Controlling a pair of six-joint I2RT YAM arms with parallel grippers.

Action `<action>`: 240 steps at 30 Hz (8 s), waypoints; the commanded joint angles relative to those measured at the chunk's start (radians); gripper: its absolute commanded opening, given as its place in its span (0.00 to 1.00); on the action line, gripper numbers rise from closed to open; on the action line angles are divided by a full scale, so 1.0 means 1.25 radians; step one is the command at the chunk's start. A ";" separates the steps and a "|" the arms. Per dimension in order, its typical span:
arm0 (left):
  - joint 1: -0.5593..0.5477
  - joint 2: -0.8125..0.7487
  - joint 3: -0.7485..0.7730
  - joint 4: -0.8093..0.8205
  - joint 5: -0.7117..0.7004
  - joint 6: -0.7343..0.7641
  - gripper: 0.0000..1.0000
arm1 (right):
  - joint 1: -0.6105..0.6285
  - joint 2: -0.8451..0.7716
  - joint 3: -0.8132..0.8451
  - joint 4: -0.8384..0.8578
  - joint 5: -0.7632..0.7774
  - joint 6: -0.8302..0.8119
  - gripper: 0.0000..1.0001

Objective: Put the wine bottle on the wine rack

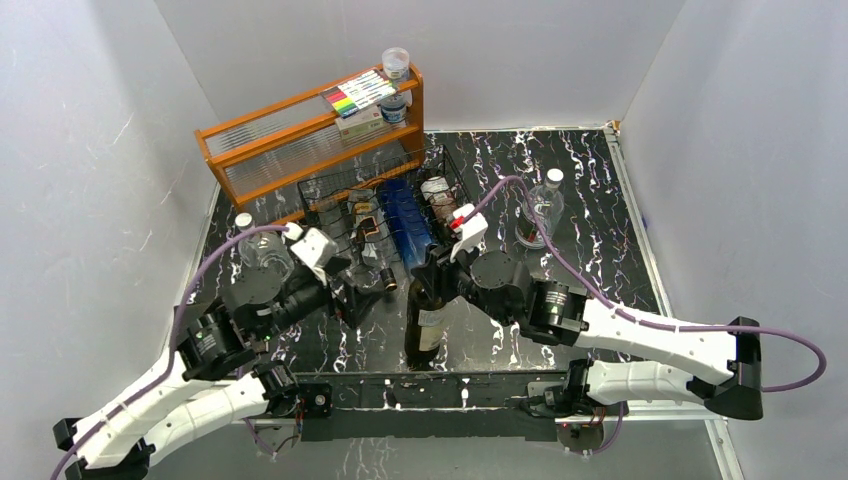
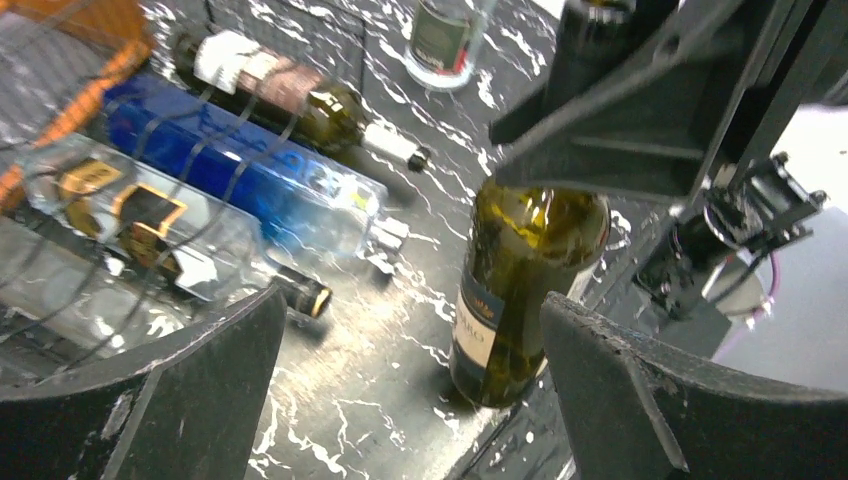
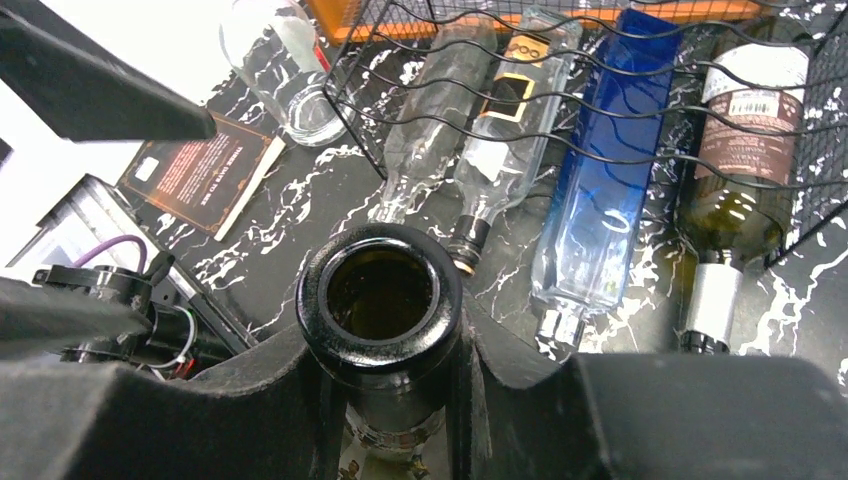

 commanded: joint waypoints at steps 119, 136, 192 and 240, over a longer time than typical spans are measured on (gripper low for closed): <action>0.000 0.051 -0.388 0.626 0.130 1.134 0.00 | -0.127 0.238 0.317 -0.606 -0.505 -0.098 0.68; 0.000 0.042 -0.368 0.625 0.078 1.044 0.17 | -0.127 0.241 0.285 -0.574 -0.440 -0.079 0.00; 0.001 0.115 0.415 -0.073 -0.365 -0.028 0.98 | -0.108 0.451 0.380 0.077 -0.202 0.160 0.00; 0.000 0.125 0.449 -0.161 -0.325 -0.079 0.98 | -0.114 0.573 0.469 -0.008 -0.142 0.269 0.88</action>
